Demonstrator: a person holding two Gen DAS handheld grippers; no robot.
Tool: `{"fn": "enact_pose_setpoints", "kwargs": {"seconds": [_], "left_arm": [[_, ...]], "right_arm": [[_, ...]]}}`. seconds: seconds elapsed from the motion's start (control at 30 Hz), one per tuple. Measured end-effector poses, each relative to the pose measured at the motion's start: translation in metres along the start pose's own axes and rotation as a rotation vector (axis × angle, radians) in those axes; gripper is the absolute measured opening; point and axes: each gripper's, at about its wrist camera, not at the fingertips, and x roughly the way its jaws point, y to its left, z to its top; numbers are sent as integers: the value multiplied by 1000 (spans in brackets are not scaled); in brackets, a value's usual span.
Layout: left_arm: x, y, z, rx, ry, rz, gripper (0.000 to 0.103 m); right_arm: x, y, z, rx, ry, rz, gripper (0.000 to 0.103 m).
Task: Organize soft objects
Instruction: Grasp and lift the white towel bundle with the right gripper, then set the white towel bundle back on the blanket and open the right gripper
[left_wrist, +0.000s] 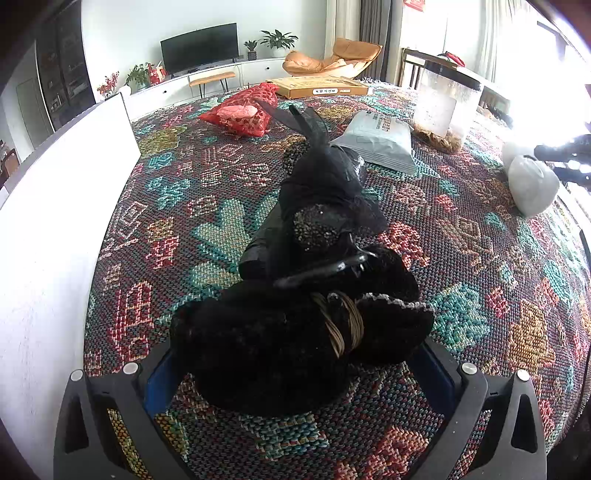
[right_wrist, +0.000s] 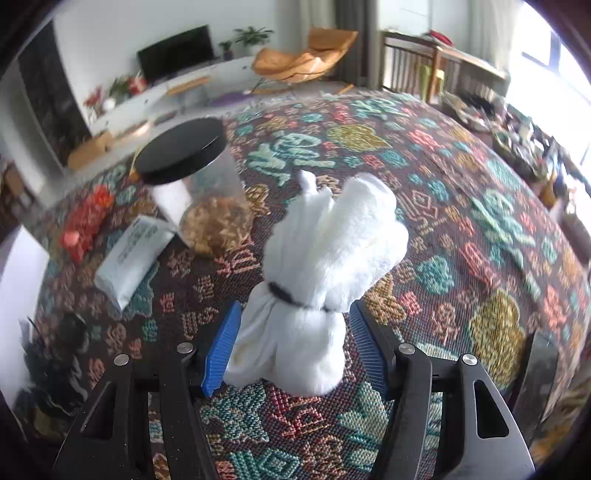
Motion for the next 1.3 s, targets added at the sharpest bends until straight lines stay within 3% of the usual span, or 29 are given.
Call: {"fn": "enact_pose_setpoints", "kwargs": {"seconds": [0.07, 0.17, 0.23, 0.33, 0.37, 0.43, 0.73, 1.3], "left_arm": [[0, 0, 0, 0, 0, 0, 103], [0, 0, 0, 0, 0, 0, 103], [0, 0, 0, 0, 0, 0, 103], [0, 0, 0, 0, 0, 0, 103], [0, 0, 0, 0, 0, 0, 103], [0, 0, 0, 0, 0, 0, 103], [0, 0, 0, -1, 0, 0, 103], [0, 0, 0, -1, 0, 0, 103]], "right_arm": [[-13, -6, -14, 64, -33, -3, 69], [-29, 7, -43, 59, -50, -20, 71], [-22, 28, -64, -4, 14, -44, 77], [9, 52, -92, -118, 136, -54, 76], [16, 57, -99, -139, 143, -71, 76], [15, 62, -108, -191, 65, -128, 76], [16, 57, -116, -158, -3, -138, 84], [14, 57, -118, -156, -8, -137, 84]]}}
